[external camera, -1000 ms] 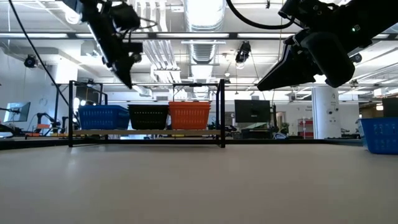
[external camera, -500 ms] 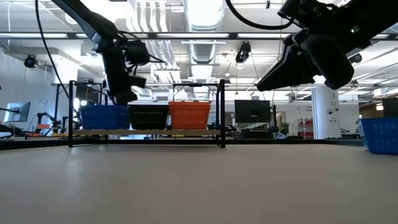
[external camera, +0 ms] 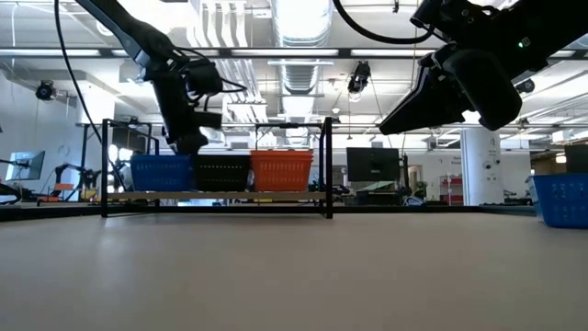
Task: Stack baskets on shelf by color
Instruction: Adjust the stacked basket on the shelf, then stack the blue basket on top of the other blue baskets on the shelf
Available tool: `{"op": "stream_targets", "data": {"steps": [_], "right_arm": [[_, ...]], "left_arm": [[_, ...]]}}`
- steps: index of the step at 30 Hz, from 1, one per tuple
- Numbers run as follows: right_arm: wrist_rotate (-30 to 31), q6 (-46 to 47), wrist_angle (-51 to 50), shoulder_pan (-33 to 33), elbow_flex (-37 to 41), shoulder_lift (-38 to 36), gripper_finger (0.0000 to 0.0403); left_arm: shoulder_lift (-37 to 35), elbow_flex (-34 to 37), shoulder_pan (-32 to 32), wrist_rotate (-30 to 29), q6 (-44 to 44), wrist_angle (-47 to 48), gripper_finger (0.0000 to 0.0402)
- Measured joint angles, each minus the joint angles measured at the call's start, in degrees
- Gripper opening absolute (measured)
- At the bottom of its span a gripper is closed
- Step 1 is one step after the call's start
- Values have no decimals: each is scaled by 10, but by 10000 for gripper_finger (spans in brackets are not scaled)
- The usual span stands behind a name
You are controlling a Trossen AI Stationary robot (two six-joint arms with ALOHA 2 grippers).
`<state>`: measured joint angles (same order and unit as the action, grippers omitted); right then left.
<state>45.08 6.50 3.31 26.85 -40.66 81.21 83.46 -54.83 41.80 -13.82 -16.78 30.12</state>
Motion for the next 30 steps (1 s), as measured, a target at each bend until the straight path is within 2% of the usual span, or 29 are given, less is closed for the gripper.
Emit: {"op": "stream_targets", "data": {"steps": [21, 26, 30], "right_arm": [[0, 0, 0, 0, 0, 0, 31], [2, 0, -1, 0, 0, -2, 31], [32, 30, -33, 12, 0, -29, 31]], "left_arm": [[-2, -2, -12, 28, -36, -46, 0], [-39, -2, -12, -2, -37, -37, 0], [-93, -1, -13, -11, -30, -20, 0]]}}
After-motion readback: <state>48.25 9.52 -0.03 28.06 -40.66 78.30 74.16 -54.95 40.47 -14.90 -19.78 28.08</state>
